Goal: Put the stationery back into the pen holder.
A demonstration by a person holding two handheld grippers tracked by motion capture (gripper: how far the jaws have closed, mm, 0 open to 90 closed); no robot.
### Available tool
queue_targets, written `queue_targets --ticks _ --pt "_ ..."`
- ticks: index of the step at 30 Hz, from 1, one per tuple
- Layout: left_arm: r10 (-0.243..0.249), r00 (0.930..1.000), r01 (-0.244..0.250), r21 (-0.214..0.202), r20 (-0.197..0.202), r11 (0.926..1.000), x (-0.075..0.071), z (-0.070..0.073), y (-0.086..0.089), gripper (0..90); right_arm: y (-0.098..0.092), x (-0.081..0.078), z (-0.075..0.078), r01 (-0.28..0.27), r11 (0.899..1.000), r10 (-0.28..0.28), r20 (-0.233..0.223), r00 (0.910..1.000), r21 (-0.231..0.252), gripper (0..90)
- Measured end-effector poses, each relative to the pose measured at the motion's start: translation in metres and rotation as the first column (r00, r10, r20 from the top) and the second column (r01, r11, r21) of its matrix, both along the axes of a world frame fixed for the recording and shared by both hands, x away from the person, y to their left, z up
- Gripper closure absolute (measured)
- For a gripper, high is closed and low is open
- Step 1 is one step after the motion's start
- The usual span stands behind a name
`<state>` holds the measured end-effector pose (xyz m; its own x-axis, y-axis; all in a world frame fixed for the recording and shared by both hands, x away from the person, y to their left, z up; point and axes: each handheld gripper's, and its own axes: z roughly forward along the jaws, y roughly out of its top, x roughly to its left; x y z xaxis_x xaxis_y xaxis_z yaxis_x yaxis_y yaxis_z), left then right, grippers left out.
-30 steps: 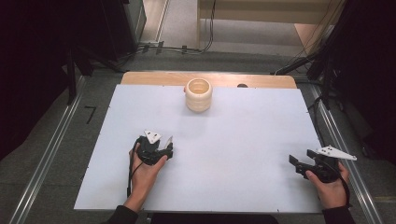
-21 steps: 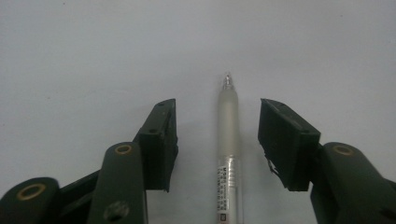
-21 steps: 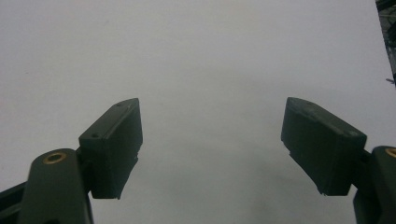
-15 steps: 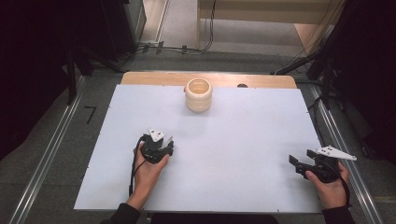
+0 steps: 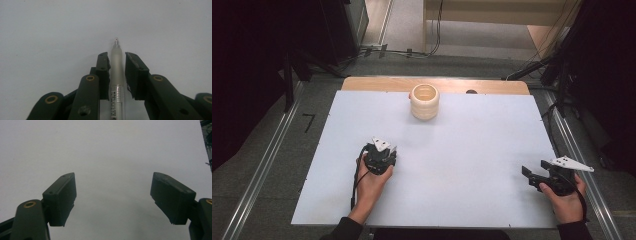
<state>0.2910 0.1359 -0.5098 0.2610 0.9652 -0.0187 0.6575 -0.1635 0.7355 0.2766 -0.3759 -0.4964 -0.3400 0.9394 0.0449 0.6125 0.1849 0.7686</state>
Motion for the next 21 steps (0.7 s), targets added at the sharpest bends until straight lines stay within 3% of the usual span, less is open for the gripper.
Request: queue_targets --ticks 10,21 --pt "-0.008 0.9999 0.008 0.007 -0.007 0.9999 0.0004 -0.0007 -0.0008 80.3 0.0016 0.0004 -0.0002 -0.005 1.000 0.005 -0.003 1.0000 -0.002 19.5" --pt "-0.027 0.9994 0.026 -0.015 -0.021 0.9995 0.0026 -0.0005 0.0030 81.1 0.0028 0.0005 0.0000 -0.012 1.000 0.012 0.001 0.9999 -0.007 19.6"
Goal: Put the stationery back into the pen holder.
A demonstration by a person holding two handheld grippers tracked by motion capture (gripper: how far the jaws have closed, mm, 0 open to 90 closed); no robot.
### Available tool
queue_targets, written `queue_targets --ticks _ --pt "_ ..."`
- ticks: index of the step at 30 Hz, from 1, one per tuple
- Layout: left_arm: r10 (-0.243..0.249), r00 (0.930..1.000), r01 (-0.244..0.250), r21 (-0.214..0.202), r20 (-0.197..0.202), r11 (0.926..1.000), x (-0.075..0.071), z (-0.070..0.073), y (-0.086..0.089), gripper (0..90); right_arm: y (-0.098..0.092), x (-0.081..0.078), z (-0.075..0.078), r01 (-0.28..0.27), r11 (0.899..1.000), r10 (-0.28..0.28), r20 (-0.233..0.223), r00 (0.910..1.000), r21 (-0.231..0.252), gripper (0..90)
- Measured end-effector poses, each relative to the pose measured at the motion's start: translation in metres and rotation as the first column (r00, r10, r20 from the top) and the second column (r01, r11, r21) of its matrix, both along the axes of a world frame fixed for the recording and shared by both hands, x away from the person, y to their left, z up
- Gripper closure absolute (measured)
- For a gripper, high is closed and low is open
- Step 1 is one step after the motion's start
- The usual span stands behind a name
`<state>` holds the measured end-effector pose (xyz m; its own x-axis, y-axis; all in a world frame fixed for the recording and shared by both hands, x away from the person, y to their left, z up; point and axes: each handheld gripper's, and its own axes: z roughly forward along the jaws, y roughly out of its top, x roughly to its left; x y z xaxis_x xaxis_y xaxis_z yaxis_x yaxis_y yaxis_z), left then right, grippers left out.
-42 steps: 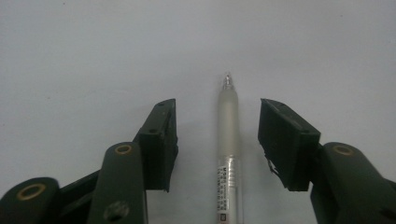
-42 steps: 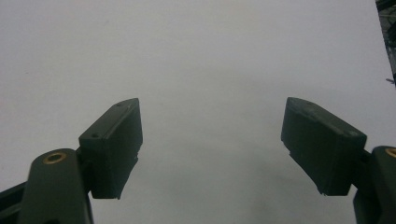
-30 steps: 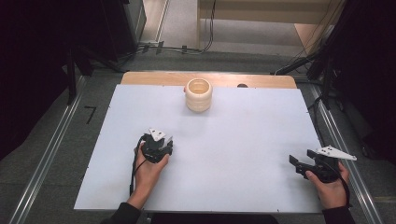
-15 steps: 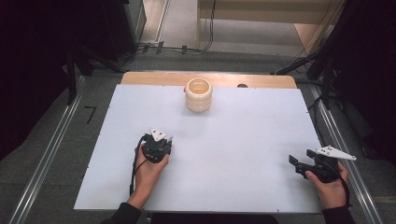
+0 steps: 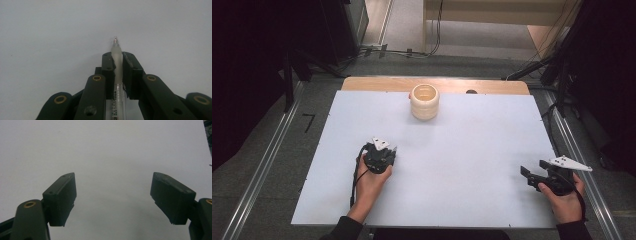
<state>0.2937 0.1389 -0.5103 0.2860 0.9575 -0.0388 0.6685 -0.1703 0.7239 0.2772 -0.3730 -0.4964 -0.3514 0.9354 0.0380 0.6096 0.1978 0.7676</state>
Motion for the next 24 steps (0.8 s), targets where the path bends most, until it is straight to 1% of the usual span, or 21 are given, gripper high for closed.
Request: queue_targets --ticks 9,13,19,24 --pt "-0.010 0.9999 0.010 0.001 0.005 1.0000 -0.0004 -0.0005 0.0009 81.4 0.0006 0.0006 -0.0003 -0.004 1.000 0.004 -0.002 1.0000 0.005 19.6" --pt "-0.022 0.9996 0.022 -0.014 0.018 0.9997 -0.0010 -0.0019 0.0035 81.5 -0.0003 0.0003 -0.0001 0.000 1.000 0.000 -0.004 1.0000 0.004 19.6" --pt "-0.021 0.9997 0.022 -0.035 0.011 0.9992 -0.0004 -0.0010 0.0058 81.6 -0.0007 -0.0003 0.0005 -0.001 1.000 0.001 0.002 1.0000 0.004 19.6" --pt "-0.022 0.9997 0.023 -0.058 0.007 0.9981 0.0005 -0.0004 0.0076 81.7 -0.0003 -0.0001 -0.0004 0.003 1.000 -0.003 -0.002 1.0000 0.003 20.1"
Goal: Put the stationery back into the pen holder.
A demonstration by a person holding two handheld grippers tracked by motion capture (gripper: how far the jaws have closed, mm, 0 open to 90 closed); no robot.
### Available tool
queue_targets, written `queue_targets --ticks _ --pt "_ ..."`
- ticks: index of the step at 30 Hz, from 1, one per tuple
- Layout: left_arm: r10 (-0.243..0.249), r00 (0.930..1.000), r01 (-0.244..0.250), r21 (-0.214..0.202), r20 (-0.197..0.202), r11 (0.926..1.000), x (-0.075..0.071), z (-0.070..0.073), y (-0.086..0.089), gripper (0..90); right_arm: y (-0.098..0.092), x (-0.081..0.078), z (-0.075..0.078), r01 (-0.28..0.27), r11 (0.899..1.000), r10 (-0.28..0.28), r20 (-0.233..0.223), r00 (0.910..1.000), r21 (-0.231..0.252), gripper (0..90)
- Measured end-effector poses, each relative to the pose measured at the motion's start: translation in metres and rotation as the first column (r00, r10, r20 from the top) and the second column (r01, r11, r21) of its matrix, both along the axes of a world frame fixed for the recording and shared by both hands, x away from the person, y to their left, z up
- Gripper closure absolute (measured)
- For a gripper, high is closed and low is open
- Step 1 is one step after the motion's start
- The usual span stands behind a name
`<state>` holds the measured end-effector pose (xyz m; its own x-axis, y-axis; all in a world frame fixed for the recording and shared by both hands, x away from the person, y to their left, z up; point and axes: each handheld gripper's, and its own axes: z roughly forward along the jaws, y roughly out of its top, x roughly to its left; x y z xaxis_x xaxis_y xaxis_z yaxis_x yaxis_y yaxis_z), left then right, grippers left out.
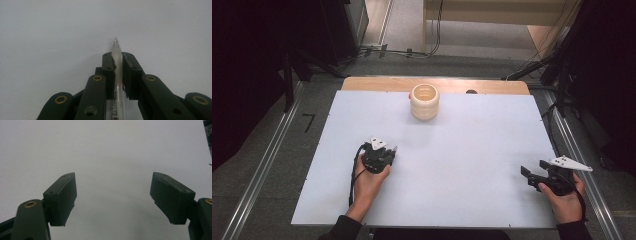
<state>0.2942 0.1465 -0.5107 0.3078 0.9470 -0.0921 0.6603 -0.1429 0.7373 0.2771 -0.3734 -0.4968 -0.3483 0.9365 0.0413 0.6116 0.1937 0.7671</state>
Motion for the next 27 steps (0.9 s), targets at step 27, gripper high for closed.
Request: queue_targets --ticks 27 --pt "-0.031 0.9989 0.033 -0.046 0.034 0.9984 0.003 0.026 -0.008 81.8 0.000 0.002 -0.002 -0.007 1.000 0.007 -0.005 1.0000 0.014 19.2"
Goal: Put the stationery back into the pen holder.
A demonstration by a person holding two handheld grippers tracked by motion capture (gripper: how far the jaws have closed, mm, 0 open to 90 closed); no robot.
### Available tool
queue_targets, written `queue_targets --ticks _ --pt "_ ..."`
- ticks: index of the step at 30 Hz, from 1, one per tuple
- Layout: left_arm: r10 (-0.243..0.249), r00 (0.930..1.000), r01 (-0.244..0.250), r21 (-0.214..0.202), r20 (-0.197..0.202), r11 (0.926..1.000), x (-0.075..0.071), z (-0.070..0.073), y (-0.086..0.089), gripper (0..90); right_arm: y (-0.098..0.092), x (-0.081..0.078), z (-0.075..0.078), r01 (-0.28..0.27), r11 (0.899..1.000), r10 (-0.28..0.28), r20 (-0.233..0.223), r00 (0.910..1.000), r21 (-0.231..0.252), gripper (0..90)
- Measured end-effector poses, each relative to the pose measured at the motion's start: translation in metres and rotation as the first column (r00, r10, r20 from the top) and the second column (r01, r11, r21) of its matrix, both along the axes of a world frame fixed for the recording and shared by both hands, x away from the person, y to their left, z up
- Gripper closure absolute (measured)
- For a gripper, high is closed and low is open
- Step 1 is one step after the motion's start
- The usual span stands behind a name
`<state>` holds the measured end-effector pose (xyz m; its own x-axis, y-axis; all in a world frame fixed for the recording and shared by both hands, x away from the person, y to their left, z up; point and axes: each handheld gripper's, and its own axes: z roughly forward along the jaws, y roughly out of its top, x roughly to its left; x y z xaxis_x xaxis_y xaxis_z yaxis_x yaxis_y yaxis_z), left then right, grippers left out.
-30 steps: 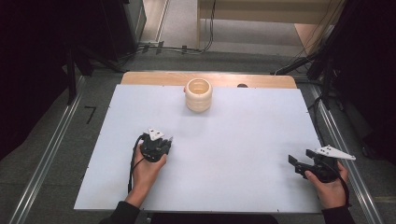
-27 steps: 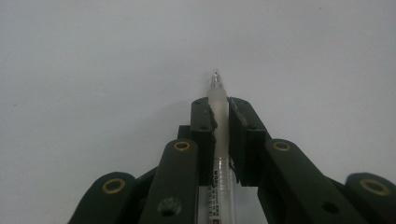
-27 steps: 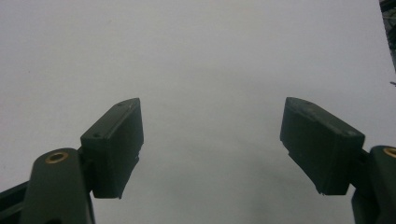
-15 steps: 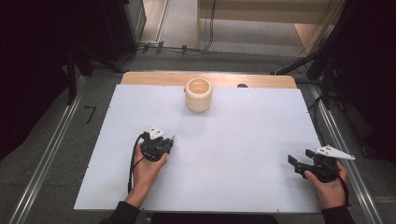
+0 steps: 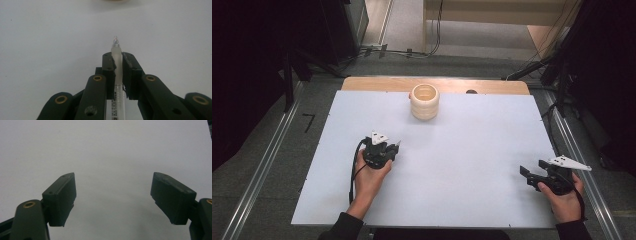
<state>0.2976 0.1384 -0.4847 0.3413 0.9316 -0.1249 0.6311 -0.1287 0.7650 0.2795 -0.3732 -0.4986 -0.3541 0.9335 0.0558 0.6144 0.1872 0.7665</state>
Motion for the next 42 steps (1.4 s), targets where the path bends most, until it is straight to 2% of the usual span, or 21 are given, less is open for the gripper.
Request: queue_targets --ticks 16,23,32,42 --pt "-0.007 0.9997 0.007 -0.002 0.022 1.0000 0.019 0.016 -0.010 81.7 0.001 0.001 -0.001 -0.008 1.000 0.008 -0.004 1.0000 -0.001 19.2" --pt "-0.008 0.9998 0.008 -0.007 0.020 0.9999 0.028 0.020 -0.011 81.7 0.003 0.002 -0.001 -0.013 1.000 0.013 -0.003 0.9999 -0.005 19.2" --pt "-0.012 0.9997 0.012 -0.004 0.023 0.9999 0.043 0.031 -0.015 81.7 0.006 0.003 -0.002 -0.019 1.000 0.019 -0.009 0.9998 -0.003 19.2" --pt "-0.015 0.9992 0.016 -0.022 0.038 0.9996 0.061 0.042 -0.026 81.7 0.009 0.004 -0.003 -0.034 0.999 0.034 -0.009 0.9994 -0.004 19.3"
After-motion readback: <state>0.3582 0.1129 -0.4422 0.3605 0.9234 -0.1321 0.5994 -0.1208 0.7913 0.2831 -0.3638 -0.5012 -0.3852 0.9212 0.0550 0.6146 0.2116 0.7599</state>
